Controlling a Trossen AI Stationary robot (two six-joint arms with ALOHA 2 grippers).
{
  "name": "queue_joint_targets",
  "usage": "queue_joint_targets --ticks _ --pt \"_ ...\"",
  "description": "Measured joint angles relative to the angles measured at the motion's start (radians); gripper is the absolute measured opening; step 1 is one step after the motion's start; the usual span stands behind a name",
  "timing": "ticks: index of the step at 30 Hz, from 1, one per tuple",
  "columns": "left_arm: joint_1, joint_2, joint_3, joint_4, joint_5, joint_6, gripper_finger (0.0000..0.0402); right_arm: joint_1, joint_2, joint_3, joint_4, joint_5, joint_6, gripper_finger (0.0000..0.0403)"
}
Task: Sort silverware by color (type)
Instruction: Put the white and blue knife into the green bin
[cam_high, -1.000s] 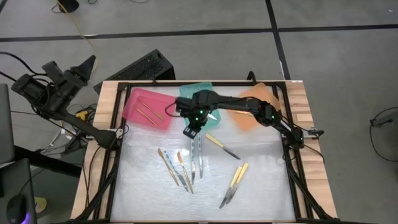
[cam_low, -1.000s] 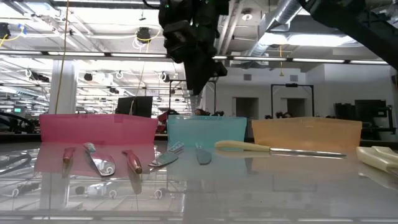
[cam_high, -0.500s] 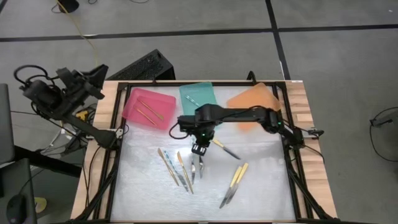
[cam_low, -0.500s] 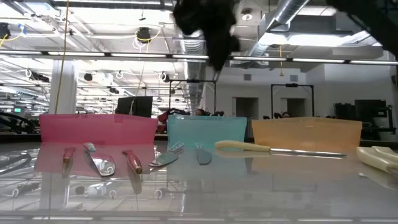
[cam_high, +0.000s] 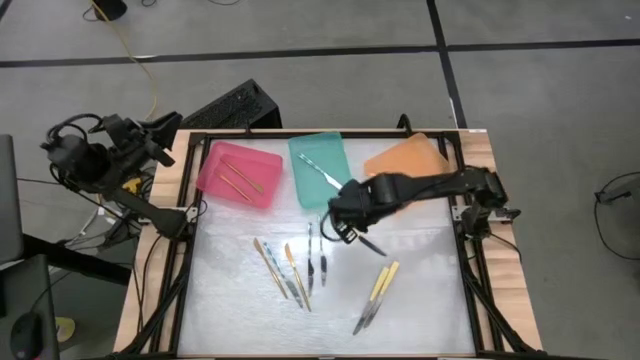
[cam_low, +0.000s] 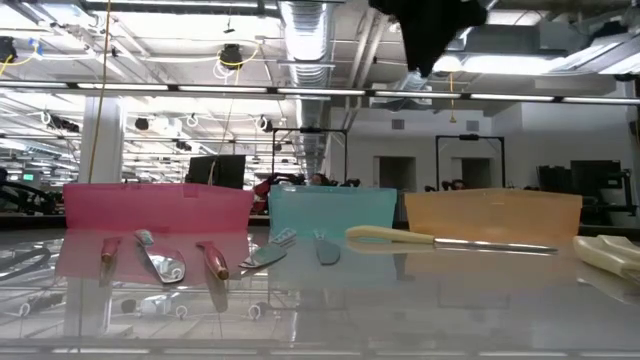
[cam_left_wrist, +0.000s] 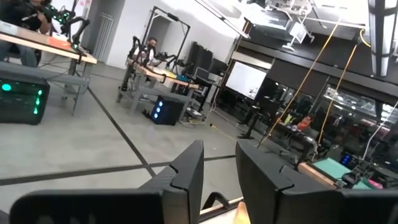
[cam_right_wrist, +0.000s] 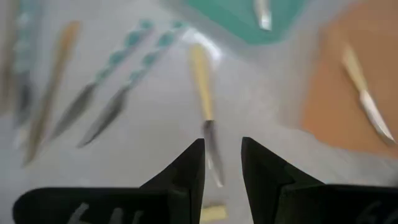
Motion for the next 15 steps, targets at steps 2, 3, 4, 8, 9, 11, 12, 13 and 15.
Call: queue_joint_targets --ticks 2,3,4,8,9,11,12,13,15 --pt "0.000 0.000 0.000 -0.013 0.000 -0.001 0.0080 0.012 -0.017 -0.085 0.057 0.021 0.098 0.0113" --pt "0.000 0.000 0.000 -0.015 0.000 -0.002 0.0080 0.015 -0.021 -0.118 0.091 0.021 0.139 0.0113" --pt "0.000 0.000 0.000 -0.017 0.000 -0.003 0.0080 0.017 -0.022 -0.149 0.140 0.015 0.169 0.0113" --pt "0.000 0.000 0.000 -0.020 0.000 -0.062 0.0080 0.026 -0.004 -0.240 0.357 0.004 0.175 0.0113" --pt "0.000 0.000 0.000 -0.019 0.000 -0.080 0.0080 0.027 0.012 -0.251 0.429 0.004 0.164 0.0113" --pt "0.000 0.000 0.000 -0.020 0.001 -0.108 0.0080 0.023 0.032 -0.274 0.534 0.004 0.144 0.0113" --pt "0.000 0.000 0.000 -0.021 0.003 -0.113 0.0080 0.022 0.050 -0.275 0.566 0.003 0.134 0.0113" --pt "0.000 0.000 0.000 -0.024 0.005 -0.114 0.0080 0.022 0.068 -0.275 0.588 0.003 0.127 0.0113" --pt "0.000 0.000 0.000 -0.028 0.010 -0.116 0.0080 0.021 0.087 -0.275 0.601 0.007 0.125 0.0114"
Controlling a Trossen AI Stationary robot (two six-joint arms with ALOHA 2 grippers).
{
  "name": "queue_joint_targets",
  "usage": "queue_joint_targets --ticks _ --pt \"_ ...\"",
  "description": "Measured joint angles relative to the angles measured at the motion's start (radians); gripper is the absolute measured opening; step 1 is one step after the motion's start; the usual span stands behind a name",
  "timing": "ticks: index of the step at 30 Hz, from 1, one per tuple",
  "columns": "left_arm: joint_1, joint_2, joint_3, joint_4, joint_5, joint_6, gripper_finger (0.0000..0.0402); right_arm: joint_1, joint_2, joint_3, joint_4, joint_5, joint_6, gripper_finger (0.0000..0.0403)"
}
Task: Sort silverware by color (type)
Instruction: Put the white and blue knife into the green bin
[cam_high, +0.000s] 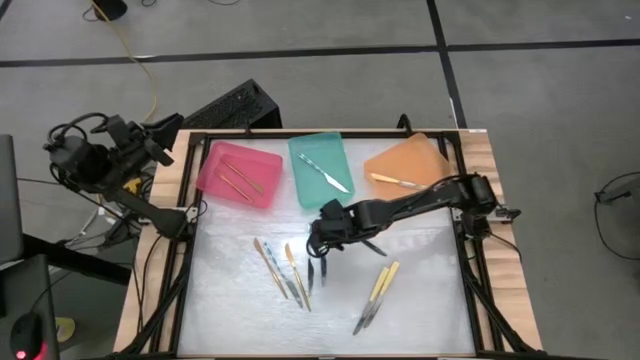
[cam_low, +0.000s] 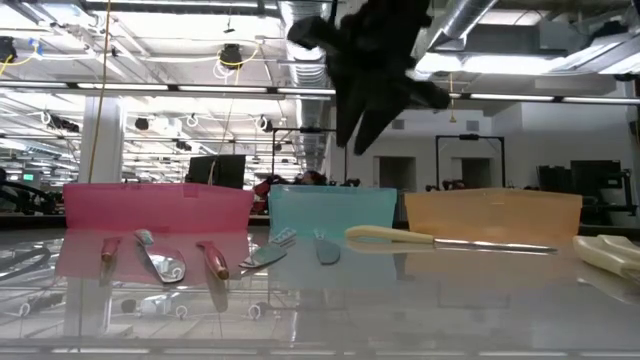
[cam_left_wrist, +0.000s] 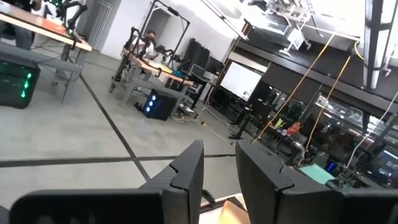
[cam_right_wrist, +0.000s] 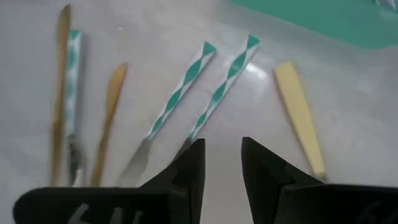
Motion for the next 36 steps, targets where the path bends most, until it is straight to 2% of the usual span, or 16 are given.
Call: queue_joint_targets --ticks 4,11,14,22,36 --pt "0.000 0.000 0.000 -0.018 -0.002 -0.048 0.0082 -0.008 0.058 0.003 0.034 -0.001 0.026 0.0135" --pt "0.000 0.008 0.000 -0.119 -0.027 -0.178 0.0089 -0.018 0.151 0.001 0.089 -0.019 0.047 0.0223" --pt "0.000 0.010 0.000 -0.177 -0.030 -0.242 0.0090 -0.020 0.168 -0.001 0.122 -0.006 0.068 0.0246" --pt "0.001 0.011 0.000 -0.282 -0.006 -0.418 0.0089 -0.020 0.198 0.003 0.194 0.022 0.089 0.0246" --pt "0.001 0.008 0.000 -0.307 0.130 -0.426 0.0089 -0.019 0.256 0.003 0.228 0.008 0.253 0.0239"
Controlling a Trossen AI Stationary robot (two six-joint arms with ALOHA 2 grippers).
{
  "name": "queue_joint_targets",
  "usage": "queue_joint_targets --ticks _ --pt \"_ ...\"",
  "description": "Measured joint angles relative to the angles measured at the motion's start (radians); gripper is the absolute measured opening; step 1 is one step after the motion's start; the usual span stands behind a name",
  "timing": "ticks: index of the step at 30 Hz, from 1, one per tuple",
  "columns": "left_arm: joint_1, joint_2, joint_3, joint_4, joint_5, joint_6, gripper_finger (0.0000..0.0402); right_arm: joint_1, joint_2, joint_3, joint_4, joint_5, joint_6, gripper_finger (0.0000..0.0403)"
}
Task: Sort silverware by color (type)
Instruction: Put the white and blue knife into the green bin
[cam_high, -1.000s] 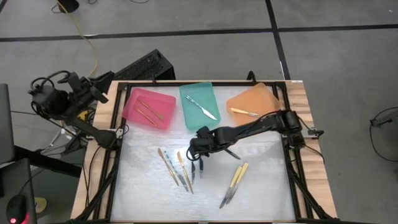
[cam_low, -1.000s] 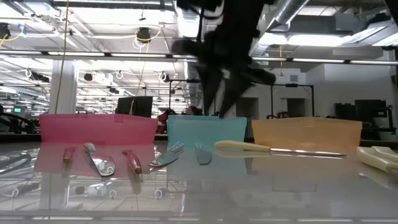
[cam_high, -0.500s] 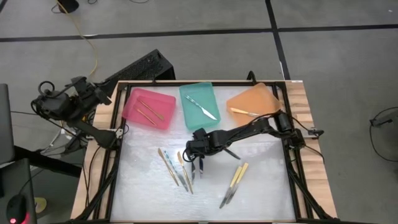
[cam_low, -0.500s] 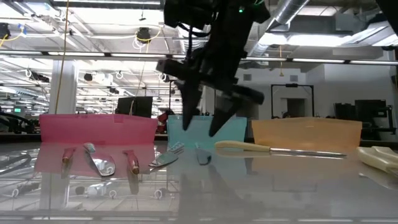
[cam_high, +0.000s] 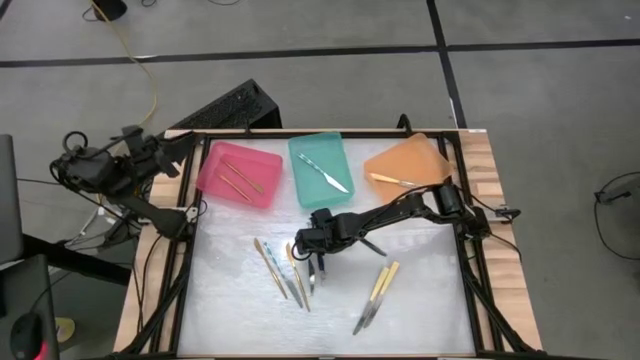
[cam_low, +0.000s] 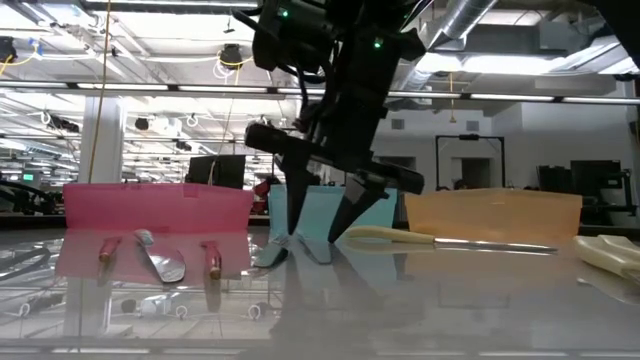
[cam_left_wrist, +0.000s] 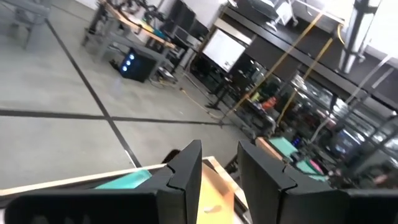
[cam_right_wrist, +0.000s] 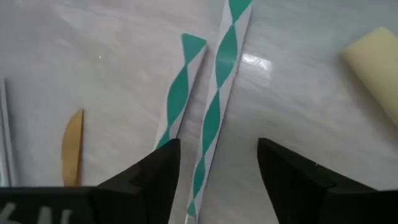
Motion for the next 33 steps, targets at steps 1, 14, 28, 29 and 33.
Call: queue_joint_targets --ticks 1,14,28,29,33 --pt "0.000 0.000 0.000 -0.005 0.010 0.002 0.0089 0.000 0.000 0.000 -0.004 0.000 0.010 0.0235" --pt "0.000 0.000 0.000 -0.045 0.030 0.015 0.0089 0.002 0.002 0.000 -0.079 -0.016 0.060 0.0129" --pt "0.000 0.000 0.000 -0.051 0.030 0.015 0.0089 0.007 -0.016 -0.002 -0.162 -0.061 0.054 0.0075" --pt "0.000 0.000 0.000 -0.051 0.030 0.015 0.0089 0.007 -0.016 -0.002 -0.166 -0.067 0.053 0.0072" --pt "0.000 0.000 0.000 -0.051 0.030 0.015 0.0089 0.008 -0.018 -0.001 -0.173 -0.080 0.044 0.0053"
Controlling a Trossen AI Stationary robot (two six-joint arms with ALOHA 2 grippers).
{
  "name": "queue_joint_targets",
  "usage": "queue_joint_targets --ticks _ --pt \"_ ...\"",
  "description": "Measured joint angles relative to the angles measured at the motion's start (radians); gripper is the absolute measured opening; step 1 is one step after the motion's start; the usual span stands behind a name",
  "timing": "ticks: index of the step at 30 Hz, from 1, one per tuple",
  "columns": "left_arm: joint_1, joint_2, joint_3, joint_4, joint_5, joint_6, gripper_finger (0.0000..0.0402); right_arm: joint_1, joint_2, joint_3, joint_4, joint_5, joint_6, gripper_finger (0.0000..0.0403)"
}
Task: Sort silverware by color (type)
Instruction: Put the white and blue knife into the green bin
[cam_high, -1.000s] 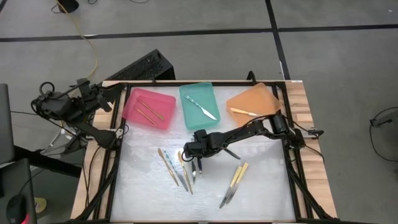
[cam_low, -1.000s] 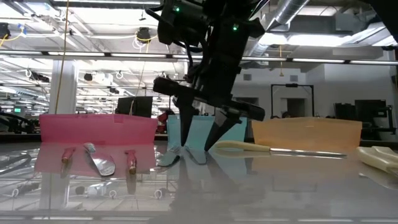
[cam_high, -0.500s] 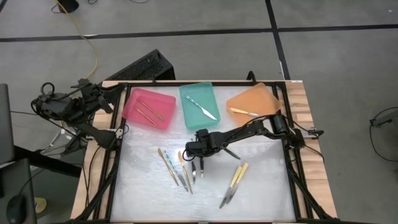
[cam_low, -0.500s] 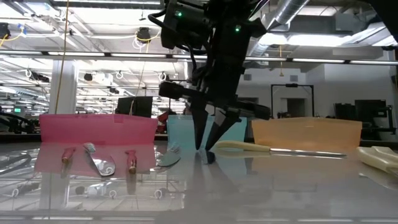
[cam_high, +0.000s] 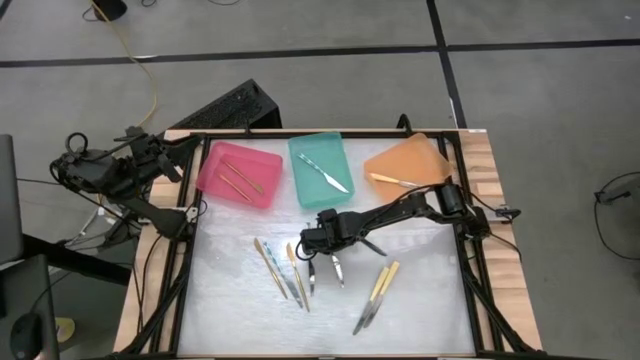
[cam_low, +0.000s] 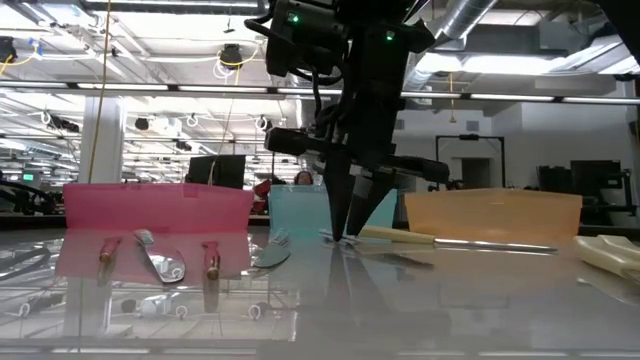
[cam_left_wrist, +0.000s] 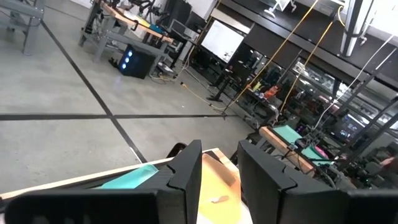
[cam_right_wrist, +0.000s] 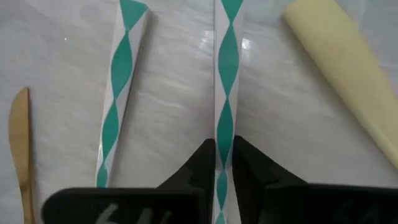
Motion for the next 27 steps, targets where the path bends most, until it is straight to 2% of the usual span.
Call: queue_joint_targets --ticks 7,17,27 --pt "0.000 0.000 0.000 0.000 0.016 0.000 0.0089 0.011 0.000 0.012 -0.009 0.001 -0.008 0.0014" --pt "0.000 0.000 0.000 0.000 0.016 0.000 0.0089 0.015 0.006 0.082 -0.045 0.012 -0.048 0.0011" --pt "0.000 0.000 0.000 0.000 0.016 0.000 0.0089 0.006 0.005 0.147 -0.068 0.070 -0.082 0.0010"
